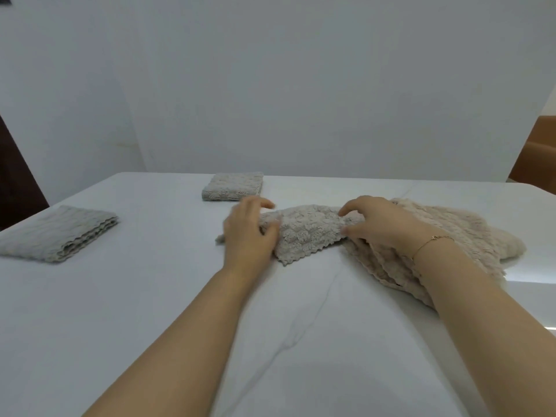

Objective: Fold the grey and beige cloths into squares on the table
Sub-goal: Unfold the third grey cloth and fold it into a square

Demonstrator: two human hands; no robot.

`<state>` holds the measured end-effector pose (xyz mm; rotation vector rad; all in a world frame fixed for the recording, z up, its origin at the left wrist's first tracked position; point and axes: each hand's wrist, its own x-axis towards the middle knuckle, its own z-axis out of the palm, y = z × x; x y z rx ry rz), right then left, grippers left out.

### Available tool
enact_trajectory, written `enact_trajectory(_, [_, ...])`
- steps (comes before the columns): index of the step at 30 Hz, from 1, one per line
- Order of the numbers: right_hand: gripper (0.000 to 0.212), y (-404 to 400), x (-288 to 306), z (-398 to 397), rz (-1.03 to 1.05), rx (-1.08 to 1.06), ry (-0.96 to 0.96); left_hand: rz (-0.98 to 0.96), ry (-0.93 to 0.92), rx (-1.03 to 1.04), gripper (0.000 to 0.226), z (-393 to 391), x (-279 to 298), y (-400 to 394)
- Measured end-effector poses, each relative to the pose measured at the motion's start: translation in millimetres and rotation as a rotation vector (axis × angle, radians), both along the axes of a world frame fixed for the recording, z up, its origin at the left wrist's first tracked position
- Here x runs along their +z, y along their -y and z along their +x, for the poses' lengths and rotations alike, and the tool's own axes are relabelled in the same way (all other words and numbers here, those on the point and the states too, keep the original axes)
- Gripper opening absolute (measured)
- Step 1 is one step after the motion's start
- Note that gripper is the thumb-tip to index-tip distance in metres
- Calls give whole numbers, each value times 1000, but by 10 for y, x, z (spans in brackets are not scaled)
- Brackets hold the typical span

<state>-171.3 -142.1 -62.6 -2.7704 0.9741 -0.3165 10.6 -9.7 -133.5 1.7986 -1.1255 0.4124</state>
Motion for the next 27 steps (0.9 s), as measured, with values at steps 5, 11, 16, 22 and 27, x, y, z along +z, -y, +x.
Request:
enact_trajectory(5, [42,-65,-14,41,21,99,0,467,235,-280,37,-98,-80,13])
enact_trajectory(11, [55,-108,-104,91,63,201,-66,307,353,-166,16,-94,-93,-62])
enact_trajectory(16, [61,-216,-167,166,25,305,-29,328,213,-182,11,43,-75,-360])
enact_trajectory(22, [47,-501,-416,377,-194,469,169,386,27,-236,6,328,-6,-997])
enact_trajectory(27, [50,-733,-650,527,-265,571,196,438,-395,-330,9,650,137,-1467])
